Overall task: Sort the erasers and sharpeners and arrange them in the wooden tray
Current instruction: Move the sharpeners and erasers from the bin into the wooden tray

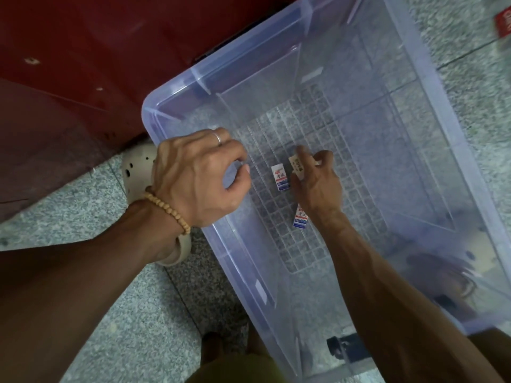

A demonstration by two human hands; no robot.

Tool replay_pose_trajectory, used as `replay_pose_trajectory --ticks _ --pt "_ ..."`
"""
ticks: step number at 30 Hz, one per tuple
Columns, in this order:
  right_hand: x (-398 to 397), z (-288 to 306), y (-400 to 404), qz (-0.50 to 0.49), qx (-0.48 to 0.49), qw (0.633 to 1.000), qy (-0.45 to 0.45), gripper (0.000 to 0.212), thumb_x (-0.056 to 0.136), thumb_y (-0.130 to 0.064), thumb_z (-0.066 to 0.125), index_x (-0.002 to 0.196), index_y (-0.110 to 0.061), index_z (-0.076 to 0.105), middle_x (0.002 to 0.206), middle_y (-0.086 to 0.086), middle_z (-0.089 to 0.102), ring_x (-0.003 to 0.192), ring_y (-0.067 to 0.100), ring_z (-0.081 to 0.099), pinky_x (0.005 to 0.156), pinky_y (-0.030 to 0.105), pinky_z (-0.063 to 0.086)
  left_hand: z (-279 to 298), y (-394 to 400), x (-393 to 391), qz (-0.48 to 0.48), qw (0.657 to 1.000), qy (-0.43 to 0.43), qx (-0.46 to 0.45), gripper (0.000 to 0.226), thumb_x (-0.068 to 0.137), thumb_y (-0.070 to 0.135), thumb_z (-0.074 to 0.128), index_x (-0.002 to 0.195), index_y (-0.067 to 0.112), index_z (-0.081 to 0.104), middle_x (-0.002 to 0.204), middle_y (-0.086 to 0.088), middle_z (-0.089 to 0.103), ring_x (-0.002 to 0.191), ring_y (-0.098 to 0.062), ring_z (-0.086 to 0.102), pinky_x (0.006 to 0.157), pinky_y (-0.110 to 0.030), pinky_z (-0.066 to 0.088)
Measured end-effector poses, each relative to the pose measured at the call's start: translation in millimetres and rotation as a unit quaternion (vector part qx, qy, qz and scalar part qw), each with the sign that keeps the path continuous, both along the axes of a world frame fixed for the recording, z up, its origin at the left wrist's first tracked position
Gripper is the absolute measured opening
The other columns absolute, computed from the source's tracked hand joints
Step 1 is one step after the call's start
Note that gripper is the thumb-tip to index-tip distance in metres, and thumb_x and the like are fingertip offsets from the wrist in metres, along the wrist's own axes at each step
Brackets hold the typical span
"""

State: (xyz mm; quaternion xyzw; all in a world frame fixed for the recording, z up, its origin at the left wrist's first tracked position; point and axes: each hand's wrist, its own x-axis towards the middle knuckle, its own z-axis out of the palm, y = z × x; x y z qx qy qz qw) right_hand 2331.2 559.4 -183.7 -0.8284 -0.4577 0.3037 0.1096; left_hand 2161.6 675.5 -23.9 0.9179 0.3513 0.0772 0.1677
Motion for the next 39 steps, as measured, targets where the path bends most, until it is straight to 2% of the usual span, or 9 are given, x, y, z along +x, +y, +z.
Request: replay_pose_trajectory --ticks 7,11,16,19,24,29,31,34,39 --pt "-27.8 7.6 -2.0 -0.062 0.017 0.995 0.079 0.038 0.087 -0.025 0.071 0.121 -0.009 0.062 0.121 0.019 0.047 0.074 0.032 0.059 0.065 0.031 0.04 -1.1 0.1 -0.3 -0.001 1.0 -0.002 -0.001 0.016 0.083 0.028 0.061 0.081 0.016 0.072 0.077 0.001 0.067 0.067 -0.017 0.061 0.053 -0.033 0.047" --pt "-46.1 6.2 6.5 -0.097 -0.042 0.993 0.06 0.048 0.087 -0.038 0.071 0.124 -0.012 0.056 0.126 0.016 0.043 0.078 0.034 0.06 0.066 0.035 0.046 -1.9 0.3 -1.3 -0.002 1.0 0.001 -0.001 0.016 0.083 0.028 0.062 0.08 0.016 0.072 0.076 0.001 0.066 0.066 -0.018 0.061 0.053 -0.033 0.046" --pt "-40.2 17.3 10.3 -0.128 -0.057 0.987 0.079 0.041 0.084 -0.032 0.073 0.117 -0.01 0.062 0.123 0.015 0.048 0.086 0.038 0.062 0.067 0.034 0.042 -1.6 0.9 -1.1 -0.004 1.0 0.004 -0.007 0.017 0.083 0.028 0.061 0.08 0.016 0.072 0.077 0.001 0.066 0.066 -0.018 0.061 0.052 -0.034 0.047" --pt "-35.5 34.8 -16.9 -0.204 -0.055 0.973 0.095 0.039 0.082 -0.035 0.075 0.112 -0.011 0.065 0.116 0.012 0.05 0.085 0.032 0.06 0.071 0.031 0.044 -1.3 0.5 -1.2 0.002 1.0 0.001 -0.012 0.017 0.083 0.029 0.06 0.08 0.017 0.071 0.077 0.002 0.066 0.067 -0.018 0.062 0.052 -0.036 0.048" --pt "-47.3 41.6 -57.3 -0.326 -0.149 0.929 0.089 0.041 0.085 -0.046 0.071 0.111 -0.014 0.064 0.115 0.01 0.049 0.078 0.022 0.047 0.074 0.025 0.035 -2.1 0.3 -0.1 0.006 1.0 -0.016 -0.01 0.018 0.084 0.029 0.059 0.078 0.016 0.07 0.076 0.001 0.065 0.066 -0.019 0.062 0.052 -0.035 0.048" --pt "-57.6 28.8 -60.4 -0.368 -0.133 0.915 0.095 0.052 0.083 -0.046 0.074 0.12 -0.012 0.057 0.12 0.01 0.051 0.084 0.019 0.051 0.077 0.029 0.04 -2.3 -0.2 -1.1 0.002 1.0 -0.024 -0.005 0.018 0.084 0.029 0.06 0.079 0.016 0.071 0.076 0.0 0.066 0.066 -0.02 0.063 0.052 -0.034 0.047" --pt "-57.3 27.8 -59.8 -0.36 -0.137 0.919 0.078 0.055 0.084 -0.047 0.073 0.124 -0.012 0.055 0.122 0.009 0.052 0.09 0.021 0.054 0.077 0.03 0.039 -3.1 0.4 -1.3 0.001 1.0 -0.028 -0.005 0.018 0.084 0.029 0.06 0.079 0.016 0.071 0.077 -0.001 0.066 0.067 -0.021 0.063 0.052 -0.036 0.048" --pt "-54.5 26.5 -56.8 -0.28 -0.153 0.947 0.033 0.05 0.087 -0.049 0.068 0.12 -0.013 0.06 0.121 0.008 0.054 0.099 0.029 0.061 0.073 0.031 0.037 -4.1 1.6 -1.7 -0.003 1.0 -0.027 -0.009 0.017 0.084 0.03 0.059 0.08 0.017 0.07 0.077 0.0 0.065 0.067 -0.021 0.062 0.053 -0.037 0.048" --pt "-47.9 28.7 -57.9 -0.261 -0.136 0.955 0.039 0.04 0.082 -0.044 0.073 0.108 -0.013 0.067 0.11 0.003 0.057 0.083 0.022 0.057 0.068 0.03 0.038 -4.6 2.2 -1.9 -0.009 0.999 -0.031 -0.004 0.017 0.084 0.029 0.059 0.08 0.016 0.07 0.076 -0.001 0.065 0.066 -0.022 0.062 0.051 -0.035 0.047"
